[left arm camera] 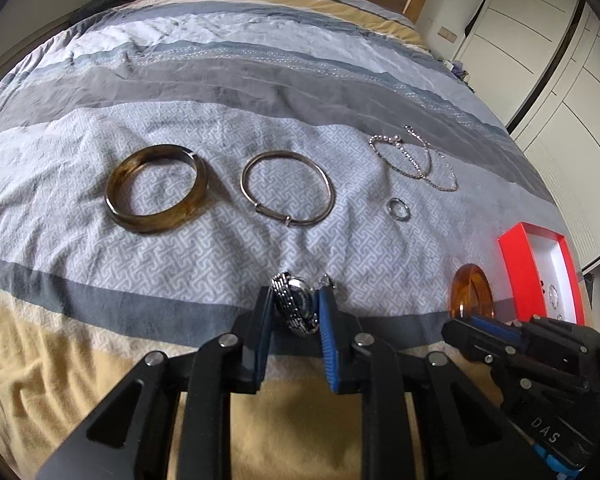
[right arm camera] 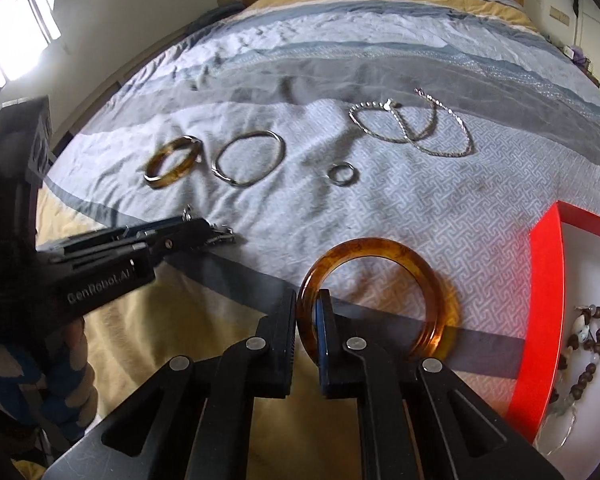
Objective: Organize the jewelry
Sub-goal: 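Grasp the amber bangle with the right tool while the left tool grasps the silver chain watch, then carry the amber bangle and silver watch over the red box with both tools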
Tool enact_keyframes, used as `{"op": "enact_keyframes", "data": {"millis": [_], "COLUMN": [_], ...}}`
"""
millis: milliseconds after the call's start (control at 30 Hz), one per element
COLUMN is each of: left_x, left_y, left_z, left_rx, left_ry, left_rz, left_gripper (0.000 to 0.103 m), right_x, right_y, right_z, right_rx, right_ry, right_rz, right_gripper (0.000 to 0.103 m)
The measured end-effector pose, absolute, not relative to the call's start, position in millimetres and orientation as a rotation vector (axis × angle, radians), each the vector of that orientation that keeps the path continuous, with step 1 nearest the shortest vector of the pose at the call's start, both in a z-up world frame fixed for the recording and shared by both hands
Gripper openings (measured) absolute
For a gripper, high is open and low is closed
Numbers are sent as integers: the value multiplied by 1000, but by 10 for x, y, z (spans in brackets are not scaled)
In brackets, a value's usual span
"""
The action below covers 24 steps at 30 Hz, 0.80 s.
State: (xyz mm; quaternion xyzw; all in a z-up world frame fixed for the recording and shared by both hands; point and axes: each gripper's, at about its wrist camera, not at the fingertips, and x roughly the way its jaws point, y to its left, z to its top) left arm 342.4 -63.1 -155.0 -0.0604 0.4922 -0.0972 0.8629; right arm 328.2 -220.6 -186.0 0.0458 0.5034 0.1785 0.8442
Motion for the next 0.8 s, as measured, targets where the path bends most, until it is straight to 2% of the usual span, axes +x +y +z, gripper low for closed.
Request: {"op": "enact_keyframes", "data": {"millis": [467,800], "left_x": [2944,2691], "left_y": [-605,-1343], "left_z": [-800,-482], "left_rx": [-106,-74], "left_ry": [920,895], "left_rz": [-231,-374], "left_gripper": [21,21], "right_x": [2771,2426], "right_y": [-2139,-2750], "right_z": [-1103,-886], "right_rx": [116,129], "right_ry": [942,899], "right_rz": [399,302], "right_gripper": [9,9]}}
